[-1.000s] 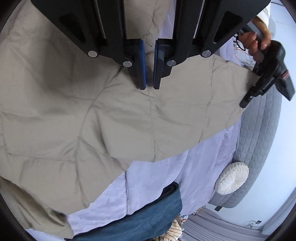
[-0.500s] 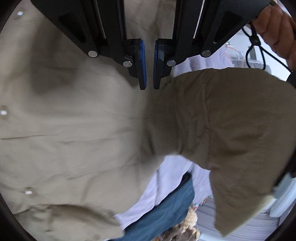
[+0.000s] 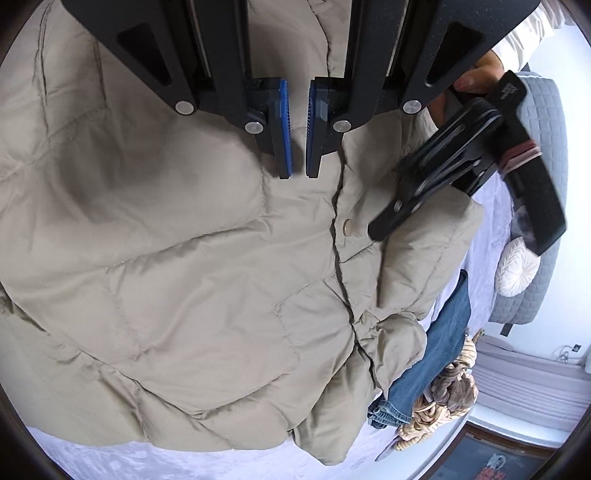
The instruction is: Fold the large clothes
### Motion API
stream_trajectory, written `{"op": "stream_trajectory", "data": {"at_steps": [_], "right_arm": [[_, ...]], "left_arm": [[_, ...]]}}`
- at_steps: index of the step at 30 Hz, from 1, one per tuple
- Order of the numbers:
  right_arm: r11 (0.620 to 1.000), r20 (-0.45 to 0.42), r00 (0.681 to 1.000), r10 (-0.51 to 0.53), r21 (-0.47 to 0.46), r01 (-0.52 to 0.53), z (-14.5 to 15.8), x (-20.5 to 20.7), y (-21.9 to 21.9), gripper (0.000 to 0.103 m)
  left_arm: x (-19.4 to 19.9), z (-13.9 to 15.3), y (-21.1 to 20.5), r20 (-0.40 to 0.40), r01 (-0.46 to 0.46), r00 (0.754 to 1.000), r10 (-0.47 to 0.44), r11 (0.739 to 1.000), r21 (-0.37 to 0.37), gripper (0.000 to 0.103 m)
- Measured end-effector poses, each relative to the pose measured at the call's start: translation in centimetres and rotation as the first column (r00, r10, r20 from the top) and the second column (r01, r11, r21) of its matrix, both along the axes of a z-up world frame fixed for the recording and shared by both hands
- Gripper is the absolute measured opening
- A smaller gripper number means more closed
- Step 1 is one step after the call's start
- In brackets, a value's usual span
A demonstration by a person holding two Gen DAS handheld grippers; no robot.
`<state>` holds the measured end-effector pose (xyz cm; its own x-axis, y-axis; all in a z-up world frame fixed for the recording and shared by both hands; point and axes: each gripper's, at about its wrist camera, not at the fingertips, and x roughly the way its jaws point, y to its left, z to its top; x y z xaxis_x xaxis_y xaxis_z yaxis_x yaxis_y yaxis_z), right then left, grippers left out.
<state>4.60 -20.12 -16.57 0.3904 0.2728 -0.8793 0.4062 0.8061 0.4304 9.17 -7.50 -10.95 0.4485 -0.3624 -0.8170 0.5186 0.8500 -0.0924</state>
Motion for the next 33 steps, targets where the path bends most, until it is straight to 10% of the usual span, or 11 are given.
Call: {"op": "stream_trajectory", "data": {"at_steps": [5, 7, 9, 15, 19, 20, 21, 22, 24, 28, 33], "right_arm": [[0.997, -0.005, 0.997, 0.076, -0.032, -0.076, 1.1, 0.3, -3.0, 0.013], [0.985, 0.009, 0.989, 0.147, -0.097, -0.146, 2.1, 0.1, -2.0, 0.075], [0.960, 0.033, 0.975, 0.219, -0.188, -0.209, 3.3, 0.9, 0.4, 0.099], [0.767, 0.013, 0.876, 0.483, -0.489, -0.415, 4.3, 4.2, 10.1, 0.099], [0.607, -0.072, 0.814, 0.577, -0.628, -0.486, 2.0, 6.6, 15.7, 0.098], [0.582, -0.085, 0.810, 0.580, -0.652, -0.486, 1.5, 7.1, 16.3, 0.097], [0.564, -0.090, 0.810, 0.580, -0.673, -0.479, 1.3, 7.5, 16.5, 0.086], [0.556, -0.088, 0.816, 0.572, -0.689, -0.464, 1.2, 8.2, 16.3, 0.043], [0.608, -0.055, 0.842, 0.537, -0.667, -0.431, 1.7, 8.8, 14.7, 0.005], [0.793, 0.111, 0.933, 0.343, -0.566, -0.224, 4.2, 7.8, 7.7, 0.005], [0.980, 0.100, 0.995, 0.003, -0.200, 0.017, -0.1, 5.3, -1.7, 0.005]], "left_arm": [[-0.6, 2.3, 4.8, -0.024, -0.034, 0.999, 0.033, 0.999, -0.041, 0.103], [-0.4, 3.3, 8.0, -0.008, -0.077, 0.997, 0.076, 0.995, -0.065, 0.103], [0.4, 4.0, 12.1, -0.010, -0.158, 0.987, 0.158, 0.985, -0.071, 0.103], [6.5, -0.1, 22.7, -0.221, -0.411, 0.899, 0.379, 0.903, -0.122, 0.099], [8.0, -4.4, 24.5, -0.398, -0.449, 0.847, 0.351, 0.875, -0.183, 0.029], [7.9, -4.9, 24.5, -0.409, -0.455, 0.842, 0.352, 0.871, -0.187, 0.026], [7.7, -5.0, 24.4, -0.389, -0.466, 0.842, 0.373, 0.867, -0.177, 0.026], [7.5, -4.8, 24.3, -0.367, -0.467, 0.847, 0.384, 0.867, -0.172, 0.026], [6.9, -4.6, 23.7, -0.320, -0.461, 0.860, 0.398, 0.875, -0.149, 0.026], [7.0, -4.8, 22.1, -0.274, -0.429, 0.879, 0.390, 0.898, -0.097, 0.026], [7.2, -5.3, 20.0, -0.217, -0.407, 0.890, 0.402, 0.913, 0.021, 0.027]]}}
